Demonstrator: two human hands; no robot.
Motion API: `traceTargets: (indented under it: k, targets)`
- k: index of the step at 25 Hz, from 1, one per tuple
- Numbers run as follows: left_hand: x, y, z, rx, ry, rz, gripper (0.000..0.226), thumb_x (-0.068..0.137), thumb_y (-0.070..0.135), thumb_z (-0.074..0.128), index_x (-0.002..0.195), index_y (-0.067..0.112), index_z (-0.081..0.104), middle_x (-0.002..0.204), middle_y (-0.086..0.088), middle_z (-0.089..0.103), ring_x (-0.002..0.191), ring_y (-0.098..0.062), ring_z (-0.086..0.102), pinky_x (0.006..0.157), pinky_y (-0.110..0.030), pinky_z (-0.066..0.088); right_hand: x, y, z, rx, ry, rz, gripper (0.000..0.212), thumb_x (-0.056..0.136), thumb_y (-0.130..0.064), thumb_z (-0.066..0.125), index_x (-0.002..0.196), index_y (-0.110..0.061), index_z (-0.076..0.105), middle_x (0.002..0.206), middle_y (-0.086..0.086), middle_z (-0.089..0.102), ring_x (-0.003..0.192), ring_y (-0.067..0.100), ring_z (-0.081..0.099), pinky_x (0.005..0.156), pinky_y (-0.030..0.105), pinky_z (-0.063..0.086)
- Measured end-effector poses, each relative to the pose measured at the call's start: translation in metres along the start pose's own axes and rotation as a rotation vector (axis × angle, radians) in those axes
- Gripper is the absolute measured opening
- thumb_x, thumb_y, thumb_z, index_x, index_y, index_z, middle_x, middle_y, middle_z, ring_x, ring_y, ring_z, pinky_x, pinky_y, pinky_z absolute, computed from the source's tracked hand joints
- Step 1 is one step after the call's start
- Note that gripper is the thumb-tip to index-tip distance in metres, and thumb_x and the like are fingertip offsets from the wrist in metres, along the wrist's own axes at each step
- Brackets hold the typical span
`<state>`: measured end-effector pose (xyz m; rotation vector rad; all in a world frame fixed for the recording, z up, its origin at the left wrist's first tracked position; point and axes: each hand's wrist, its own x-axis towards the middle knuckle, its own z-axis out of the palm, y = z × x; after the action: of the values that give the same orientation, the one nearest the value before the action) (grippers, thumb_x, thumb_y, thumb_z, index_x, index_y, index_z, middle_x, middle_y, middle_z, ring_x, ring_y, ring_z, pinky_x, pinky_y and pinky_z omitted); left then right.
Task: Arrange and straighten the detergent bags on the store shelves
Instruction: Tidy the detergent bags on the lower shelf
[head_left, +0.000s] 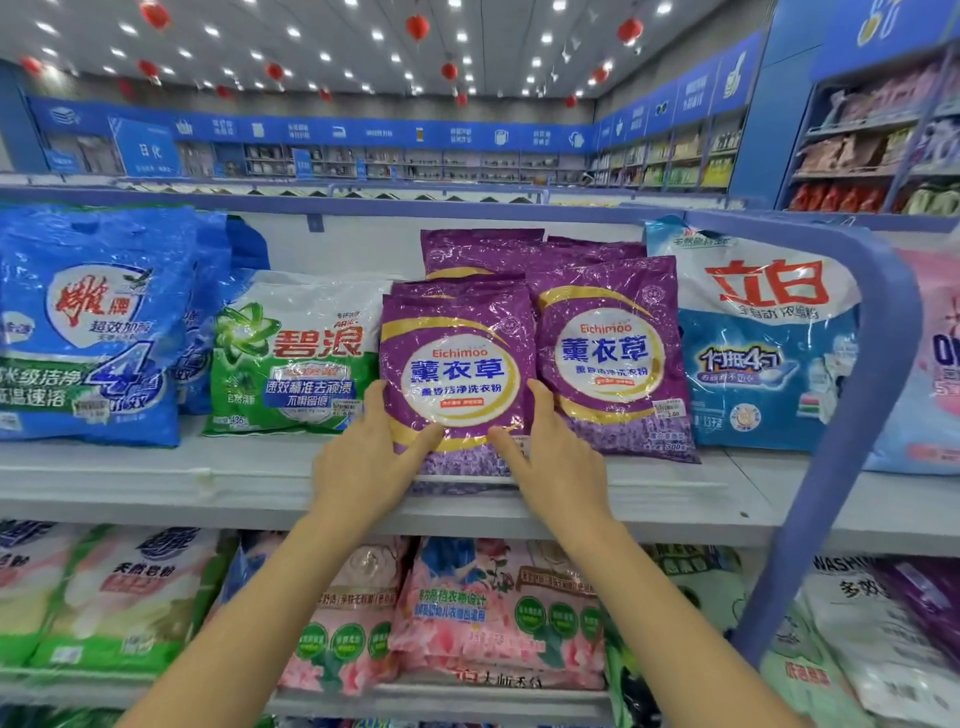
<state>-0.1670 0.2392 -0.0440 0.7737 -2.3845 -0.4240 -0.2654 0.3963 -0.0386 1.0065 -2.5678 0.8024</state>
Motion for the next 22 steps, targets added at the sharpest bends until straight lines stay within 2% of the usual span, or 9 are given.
traceTargets:
  k: [4,8,12,15,19,22]
  targets:
    - [0.003,0.001,0.005,0.004,0.019,0.005,0.082,0.081,0.07,0.035,0.144,0.021,0.012,0.132,-0.008,0.054,0.11,-0.032,0.057,0.084,-0.047,0.049,0.0,0.001,0.005,-0.008,0.027,-0.007,0.068,0.092,-0.06,0.027,0.146,-0.023,0.01,0.138,0.002,0.046,0.105,0.024,0.059,0.076,0.035,0.044]
    - [0.0,0.004,0.005,0.042,0.024,-0.01,0.077,0.085,0.064,0.038,0.144,0.019,0.017,0.134,-0.011,0.05,0.113,-0.033,0.054,0.085,-0.046,0.048,0.001,0.004,0.005,-0.075,0.049,-0.024,0.067,0.093,-0.058,0.026,0.147,-0.02,0.014,0.13,0.004,0.051,0.108,0.023,0.055,0.077,0.037,0.043]
    - [-0.011,0.015,0.003,0.128,0.296,0.156,0.058,0.088,0.047,0.053,0.128,0.005,0.045,0.12,-0.02,0.051,0.107,-0.038,0.051,0.084,-0.049,0.043,-0.01,0.013,-0.004,-0.016,0.174,-0.072,0.057,0.095,-0.048,0.037,0.142,-0.016,0.031,0.131,0.004,0.052,0.119,0.022,0.046,0.091,0.038,0.04]
    - [-0.029,0.044,0.007,-0.045,0.409,0.316,0.044,0.085,0.04,0.05,0.112,0.004,0.052,0.109,-0.017,0.054,0.098,-0.03,0.051,0.079,-0.043,0.043,-0.034,0.031,-0.025,0.085,0.269,-0.143,0.051,0.091,-0.041,0.038,0.134,-0.014,0.043,0.125,0.002,0.056,0.116,0.019,0.047,0.095,0.034,0.04]
    - [-0.067,0.109,0.02,-0.348,0.319,0.501,0.031,0.085,0.032,0.048,0.099,0.005,0.056,0.091,-0.003,0.052,0.082,-0.01,0.045,0.069,-0.023,0.035,-0.083,0.08,-0.065,0.167,0.384,-0.126,0.038,0.09,-0.034,0.042,0.121,-0.016,0.053,0.109,-0.004,0.06,0.104,0.009,0.05,0.086,0.023,0.042]
    - [-0.104,0.163,0.049,-0.501,0.176,0.638,0.018,0.085,0.03,0.049,0.095,0.015,0.053,0.08,0.001,0.055,0.072,-0.005,0.046,0.061,-0.023,0.04,-0.121,0.14,-0.099,0.148,0.469,-0.056,0.024,0.09,-0.03,0.046,0.102,-0.016,0.061,0.092,-0.008,0.062,0.087,0.005,0.055,0.077,0.022,0.047]
